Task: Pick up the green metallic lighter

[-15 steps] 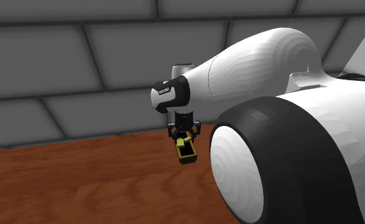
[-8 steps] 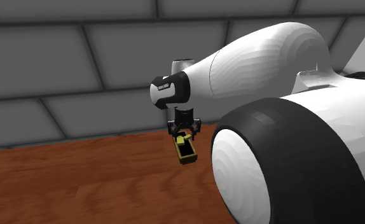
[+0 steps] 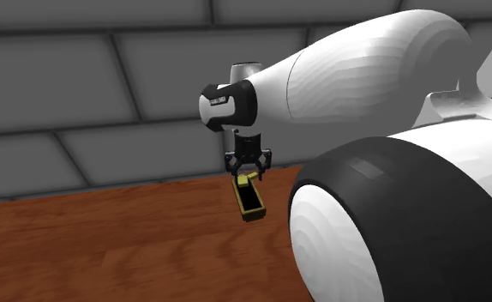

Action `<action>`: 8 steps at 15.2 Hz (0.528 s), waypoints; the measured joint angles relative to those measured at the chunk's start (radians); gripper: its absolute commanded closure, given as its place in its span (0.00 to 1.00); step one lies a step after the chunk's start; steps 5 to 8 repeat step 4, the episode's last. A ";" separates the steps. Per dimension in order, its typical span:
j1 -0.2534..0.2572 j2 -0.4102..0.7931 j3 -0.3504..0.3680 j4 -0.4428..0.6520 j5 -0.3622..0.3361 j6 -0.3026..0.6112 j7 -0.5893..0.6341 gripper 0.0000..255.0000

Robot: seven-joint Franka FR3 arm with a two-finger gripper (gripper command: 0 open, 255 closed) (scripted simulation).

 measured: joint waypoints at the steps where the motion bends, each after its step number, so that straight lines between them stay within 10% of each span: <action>1: -0.001 -0.006 0.000 0.006 0.002 -0.011 -0.001 1.00; 8: -0.002 -0.016 0.000 0.030 0.004 -0.045 -0.003 1.00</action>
